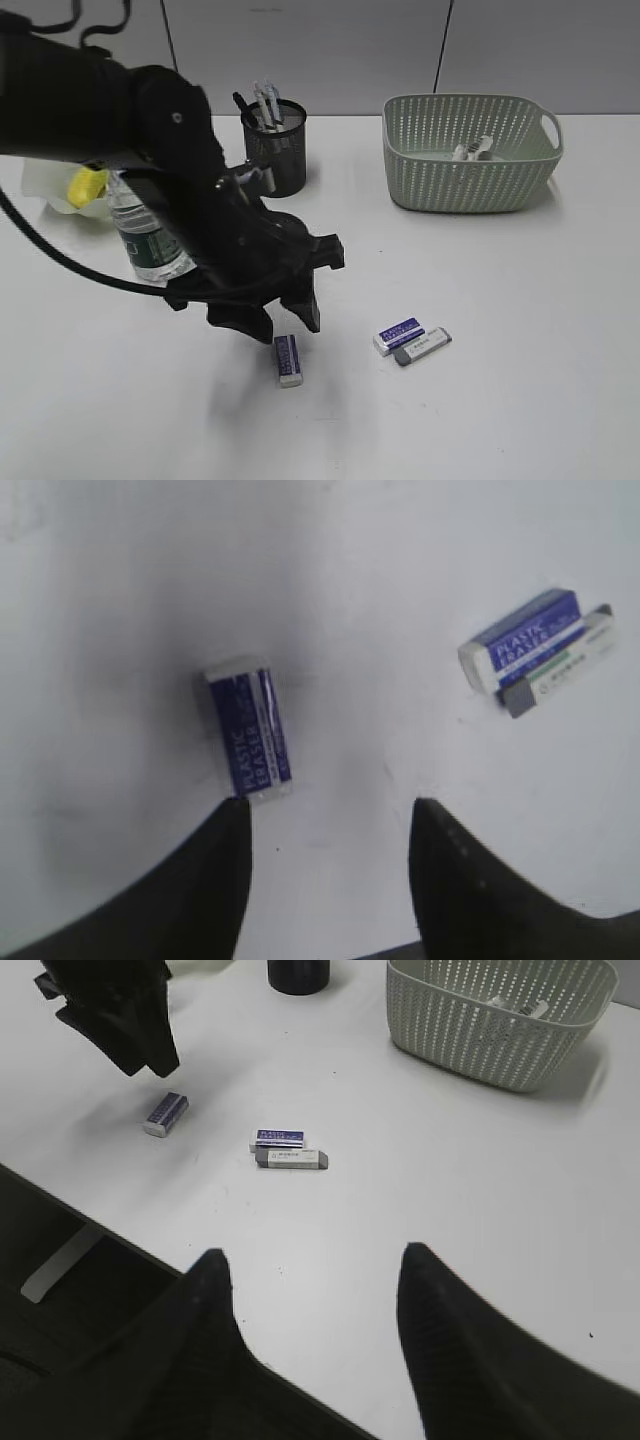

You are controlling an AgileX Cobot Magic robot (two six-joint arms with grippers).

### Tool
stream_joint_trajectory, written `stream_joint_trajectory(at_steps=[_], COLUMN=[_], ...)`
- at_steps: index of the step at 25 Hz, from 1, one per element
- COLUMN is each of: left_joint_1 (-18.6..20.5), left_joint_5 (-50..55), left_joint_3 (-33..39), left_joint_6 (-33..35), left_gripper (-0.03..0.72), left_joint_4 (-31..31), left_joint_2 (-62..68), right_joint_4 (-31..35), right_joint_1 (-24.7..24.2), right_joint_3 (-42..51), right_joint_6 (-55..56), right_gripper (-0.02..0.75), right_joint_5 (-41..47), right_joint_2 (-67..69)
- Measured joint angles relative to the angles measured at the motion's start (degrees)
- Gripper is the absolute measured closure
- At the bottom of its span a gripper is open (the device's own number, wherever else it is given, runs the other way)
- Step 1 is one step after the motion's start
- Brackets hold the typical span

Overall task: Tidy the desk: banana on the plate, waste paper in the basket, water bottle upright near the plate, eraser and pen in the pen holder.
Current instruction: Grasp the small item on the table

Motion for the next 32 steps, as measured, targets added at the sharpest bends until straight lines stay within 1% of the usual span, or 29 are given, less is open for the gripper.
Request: stream_joint_trajectory(at_steps=[5, 7, 10, 13, 20, 22, 26, 32], left_joint_1=[-0.3, -0.3, -0.3, -0.3, -0.3, -0.3, -0.3, -0.3], left_joint_5=[6.1, 9.6, 13.6, 14.4, 16.6, 16.6, 16.3, 16.7], left_joint_3=[-7.7, -10.0, -13.2, -15.4, -16.5, -16.5, -16.7, -17.3], left_joint_6=[-7.0, -9.1, -9.9, -10.0, -10.0, -10.1, -10.0, -8.3], left_gripper=[0.307, 0.307, 0.307, 0.307, 0.308, 0.335, 0.518, 0.514], left_joint_4=[7.2, 9.0, 9.6, 9.5, 9.5, 9.8, 11.5, 11.7], left_joint_2=[6.2, 8.7, 12.0, 13.6, 17.4, 17.8, 17.8, 17.8], right_joint_4=[0.0, 0.0, 0.0, 0.0, 0.0, 0.0, 0.0, 0.0], right_joint_1=[0.0, 0.0, 0.0, 0.0, 0.0, 0.0, 0.0, 0.0], right_joint_3=[0.0, 0.0, 0.0, 0.0, 0.0, 0.0, 0.0, 0.0], right_joint_6=[0.0, 0.0, 0.0, -0.4, 0.0, 0.0, 0.0, 0.0], right_gripper=[0.311, 0.311, 0.311, 0.311, 0.311, 0.311, 0.311, 0.311], right_joint_5=[0.0, 0.0, 0.0, 0.0, 0.0, 0.0, 0.0, 0.0], right_joint_2=[0.0, 0.0, 0.0, 0.0, 0.0, 0.0, 0.0, 0.0])
